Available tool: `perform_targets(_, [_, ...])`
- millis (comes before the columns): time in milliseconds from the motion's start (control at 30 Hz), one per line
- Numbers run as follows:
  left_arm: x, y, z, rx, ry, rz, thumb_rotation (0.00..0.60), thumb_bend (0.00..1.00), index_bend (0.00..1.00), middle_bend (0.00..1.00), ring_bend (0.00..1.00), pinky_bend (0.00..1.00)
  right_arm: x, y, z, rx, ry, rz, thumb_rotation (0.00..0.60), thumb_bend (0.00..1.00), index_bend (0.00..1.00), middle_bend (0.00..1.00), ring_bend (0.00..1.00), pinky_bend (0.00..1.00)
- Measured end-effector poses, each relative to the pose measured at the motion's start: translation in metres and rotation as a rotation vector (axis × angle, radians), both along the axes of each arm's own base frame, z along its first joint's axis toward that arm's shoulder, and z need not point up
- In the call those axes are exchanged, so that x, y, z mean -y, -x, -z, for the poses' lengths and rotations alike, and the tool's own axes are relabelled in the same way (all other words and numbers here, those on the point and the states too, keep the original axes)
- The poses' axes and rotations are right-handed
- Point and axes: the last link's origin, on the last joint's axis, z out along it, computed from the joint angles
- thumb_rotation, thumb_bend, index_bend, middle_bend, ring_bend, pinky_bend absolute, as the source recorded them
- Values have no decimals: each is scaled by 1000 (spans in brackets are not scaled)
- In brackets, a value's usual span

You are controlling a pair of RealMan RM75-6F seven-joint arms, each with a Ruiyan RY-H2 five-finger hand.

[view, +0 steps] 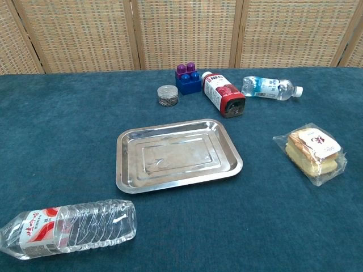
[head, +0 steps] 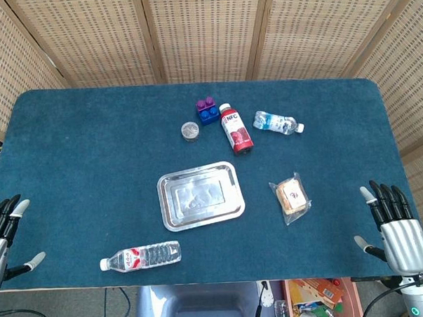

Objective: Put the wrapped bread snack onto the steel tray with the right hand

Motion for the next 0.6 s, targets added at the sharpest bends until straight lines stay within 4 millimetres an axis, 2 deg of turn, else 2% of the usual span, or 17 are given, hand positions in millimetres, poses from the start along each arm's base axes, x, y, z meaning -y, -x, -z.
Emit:
perform_targets(300, [-5,2,0,-2,-9,-8,600,0,0,0,0,0,6,0,8,-23,-43,12,600,0,0,0,0,0])
perform_targets(500, [-13,1,8,-13,3,-3,600,0,0,0,0,0,29,-10,25,-81,-154,-10,600,0,0,0,0,0])
perform_targets(600, [-18,1,12,-28,9,-9,600,0,0,0,0,0,48,-19,37,-118,-238,-42,600,0,0,0,0,0])
